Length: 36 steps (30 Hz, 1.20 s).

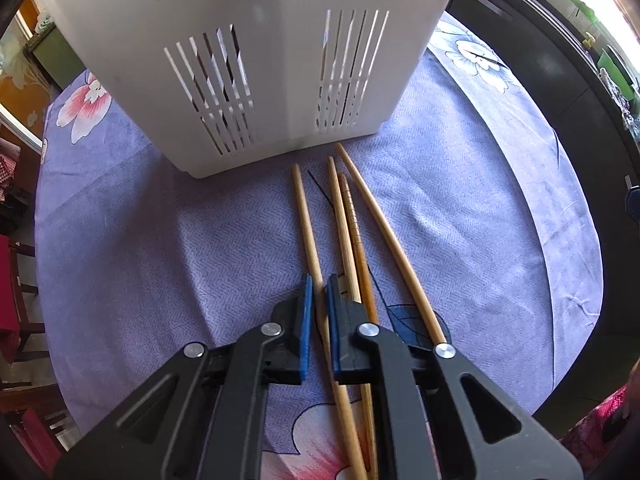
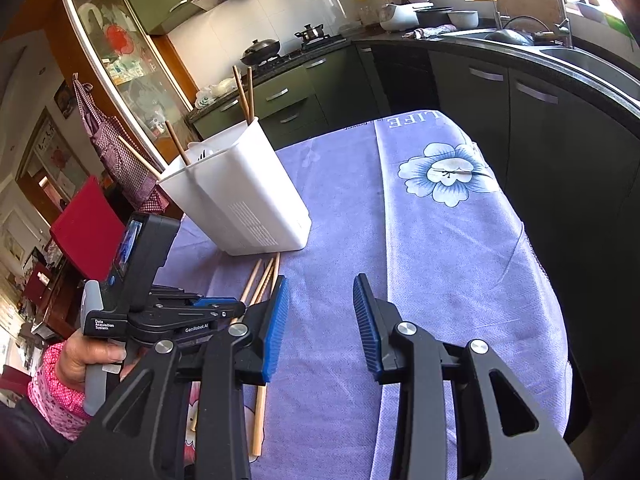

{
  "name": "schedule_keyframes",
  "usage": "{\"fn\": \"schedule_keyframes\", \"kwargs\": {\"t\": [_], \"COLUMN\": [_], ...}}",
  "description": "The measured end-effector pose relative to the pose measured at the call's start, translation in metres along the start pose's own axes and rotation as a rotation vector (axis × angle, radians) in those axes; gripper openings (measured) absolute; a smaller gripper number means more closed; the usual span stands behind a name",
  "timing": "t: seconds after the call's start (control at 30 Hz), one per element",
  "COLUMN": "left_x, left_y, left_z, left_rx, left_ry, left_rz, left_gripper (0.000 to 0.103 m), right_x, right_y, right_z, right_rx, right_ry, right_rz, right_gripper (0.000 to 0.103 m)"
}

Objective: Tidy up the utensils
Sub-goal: 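Move both open grippers back down to the loose chopsticks, then grasp a wooden chopstick with the left gripper while the right grasps another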

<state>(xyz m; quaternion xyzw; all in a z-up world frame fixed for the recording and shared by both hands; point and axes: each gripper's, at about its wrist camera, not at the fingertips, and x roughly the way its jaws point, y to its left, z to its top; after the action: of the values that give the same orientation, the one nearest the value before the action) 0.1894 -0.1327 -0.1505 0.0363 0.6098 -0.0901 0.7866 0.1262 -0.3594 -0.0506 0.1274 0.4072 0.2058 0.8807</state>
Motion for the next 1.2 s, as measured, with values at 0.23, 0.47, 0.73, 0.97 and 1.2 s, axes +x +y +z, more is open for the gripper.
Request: {"fn": "schedule_keyframes", "kwargs": {"t": [0.23, 0.47, 0.73, 0.97, 1.2], "left_x": [-0.027, -0.072, -0.104, -0.111, -0.109], "left_y": [0.036, 0.069, 0.081, 0.080, 0.078], "left_z": [-0.016, -0.046, -0.072, -0.080, -0.081], "left_rx": [-0.062, -0.111, -0.129, -0.113, -0.102], "left_ry": [-0.085, -0.231, -0.336, -0.362, -0.352], "left_rz": [-0.024, -0.017, -0.025, -0.037, -0.044], "left_gripper": [0.006, 0.006, 0.006, 0.006, 0.006], "right_x": [0.044, 0.104, 0.145, 0.164, 0.175], "right_y": [0.028, 0.068, 0.081, 0.087, 0.097], "right_z": [-0.007, -0.021, -0.020, -0.017, -0.019], "right_rx": [-0.103, -0.262, -0.290, -0.305, -0.327], "right_ry": [0.094, 0.185, 0.237, 0.269, 0.273], "right_rz": [-0.022, -0.072, -0.128, -0.146, -0.185], "right_gripper": [0.036, 0.035, 0.021, 0.017, 0.013]}}
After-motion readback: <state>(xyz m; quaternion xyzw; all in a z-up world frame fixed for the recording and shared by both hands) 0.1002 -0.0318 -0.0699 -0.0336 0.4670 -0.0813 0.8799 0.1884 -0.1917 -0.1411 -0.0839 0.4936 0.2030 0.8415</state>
